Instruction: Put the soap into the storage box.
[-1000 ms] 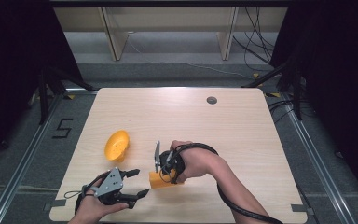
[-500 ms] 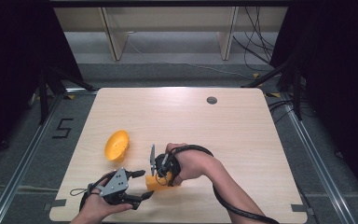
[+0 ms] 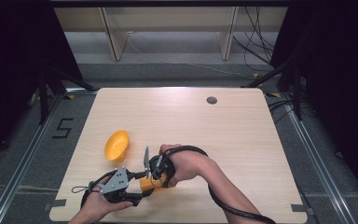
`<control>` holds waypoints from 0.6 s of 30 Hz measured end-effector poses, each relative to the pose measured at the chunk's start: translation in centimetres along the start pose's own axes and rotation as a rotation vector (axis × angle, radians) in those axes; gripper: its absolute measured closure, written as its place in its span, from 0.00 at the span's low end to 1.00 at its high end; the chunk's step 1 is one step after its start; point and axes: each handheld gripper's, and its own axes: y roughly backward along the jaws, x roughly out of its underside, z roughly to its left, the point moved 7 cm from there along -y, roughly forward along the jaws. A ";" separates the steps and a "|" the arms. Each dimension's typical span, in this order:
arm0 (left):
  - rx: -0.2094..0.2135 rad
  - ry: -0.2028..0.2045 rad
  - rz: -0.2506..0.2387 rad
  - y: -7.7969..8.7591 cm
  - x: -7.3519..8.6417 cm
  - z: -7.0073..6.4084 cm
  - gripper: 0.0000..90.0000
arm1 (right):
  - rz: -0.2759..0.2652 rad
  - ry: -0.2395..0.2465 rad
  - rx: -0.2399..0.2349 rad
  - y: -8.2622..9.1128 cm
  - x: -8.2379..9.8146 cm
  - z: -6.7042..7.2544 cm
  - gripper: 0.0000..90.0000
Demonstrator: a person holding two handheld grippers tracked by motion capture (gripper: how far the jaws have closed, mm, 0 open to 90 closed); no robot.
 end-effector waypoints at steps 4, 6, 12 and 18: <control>0.021 0.000 -0.005 -0.1 0.0 -0.3 0.53 | -0.011 0.015 0.002 0.0 -0.4 0.1 0.69; 0.021 -0.032 0.002 0.0 -0.1 -0.3 0.60 | -0.020 0.039 0.004 -0.1 -0.5 0.0 0.69; 0.053 -0.037 -0.007 0.3 -0.2 -0.9 0.67 | -0.022 0.069 0.017 0.1 -0.7 0.1 0.67; 0.011 -0.058 0.032 0.3 0.0 -1.0 0.67 | -0.038 0.009 0.028 0.8 -0.1 -0.2 0.51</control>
